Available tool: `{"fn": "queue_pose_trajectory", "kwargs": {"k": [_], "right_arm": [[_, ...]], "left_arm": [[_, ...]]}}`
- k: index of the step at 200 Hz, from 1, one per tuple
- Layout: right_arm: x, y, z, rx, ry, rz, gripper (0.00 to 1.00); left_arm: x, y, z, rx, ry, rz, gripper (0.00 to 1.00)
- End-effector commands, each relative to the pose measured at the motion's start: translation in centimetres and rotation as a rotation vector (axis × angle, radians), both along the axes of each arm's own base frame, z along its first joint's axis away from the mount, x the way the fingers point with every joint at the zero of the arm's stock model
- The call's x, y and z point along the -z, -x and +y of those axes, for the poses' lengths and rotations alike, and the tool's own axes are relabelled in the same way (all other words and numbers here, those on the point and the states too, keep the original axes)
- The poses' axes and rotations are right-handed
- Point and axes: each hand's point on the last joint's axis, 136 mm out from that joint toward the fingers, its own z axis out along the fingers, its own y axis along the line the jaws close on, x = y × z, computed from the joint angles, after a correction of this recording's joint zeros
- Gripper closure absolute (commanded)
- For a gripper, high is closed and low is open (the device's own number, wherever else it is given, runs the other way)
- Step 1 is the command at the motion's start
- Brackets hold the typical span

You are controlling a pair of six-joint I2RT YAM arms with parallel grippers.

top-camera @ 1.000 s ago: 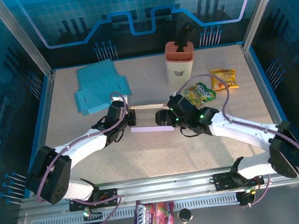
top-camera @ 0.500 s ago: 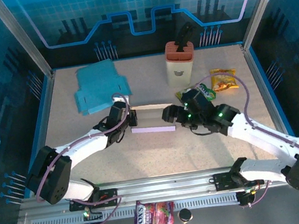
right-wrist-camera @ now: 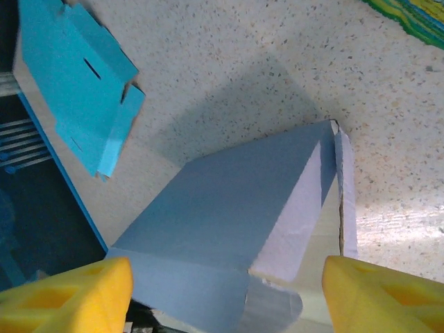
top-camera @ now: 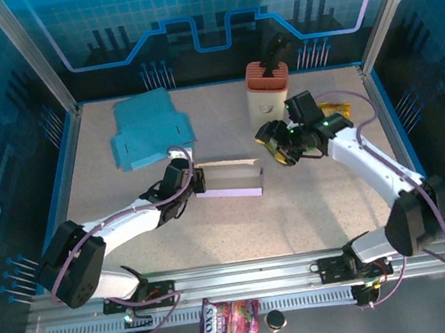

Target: Fold the paper box

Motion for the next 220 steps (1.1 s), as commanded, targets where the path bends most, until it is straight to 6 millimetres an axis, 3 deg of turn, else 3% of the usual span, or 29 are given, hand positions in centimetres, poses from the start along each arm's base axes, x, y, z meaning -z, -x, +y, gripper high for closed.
{"fn": "queue_pose_trajectory", "kwargs": {"k": [1,41,107,186,220], "right_arm": [[0.9,0.6,0.2,-0.058,0.003,0.07,0.29],[3.4,1.5,0.6,-0.09,0.012,0.138,0.33],[5.5,4.2,1.6,-0.146,0.018,0.179,0.46],[8.0,7.9,1.9,-0.186,0.07,0.199,0.52],[8.3,8.4,1.6,-0.182,0.103,0.177,0.5]], "left_arm": [[1.7,1.7,0.2,0.0,-0.008,0.06,1.0],[2.0,2.6,-0.2,0.004,0.0,0.081,1.0],[3.2,4.5,-0.5,-0.015,0.024,0.151,0.92],[4.8,7.4,0.1,-0.06,0.082,0.256,0.74],[4.6,8.5,0.7,-0.079,0.092,0.282,0.67]]}}
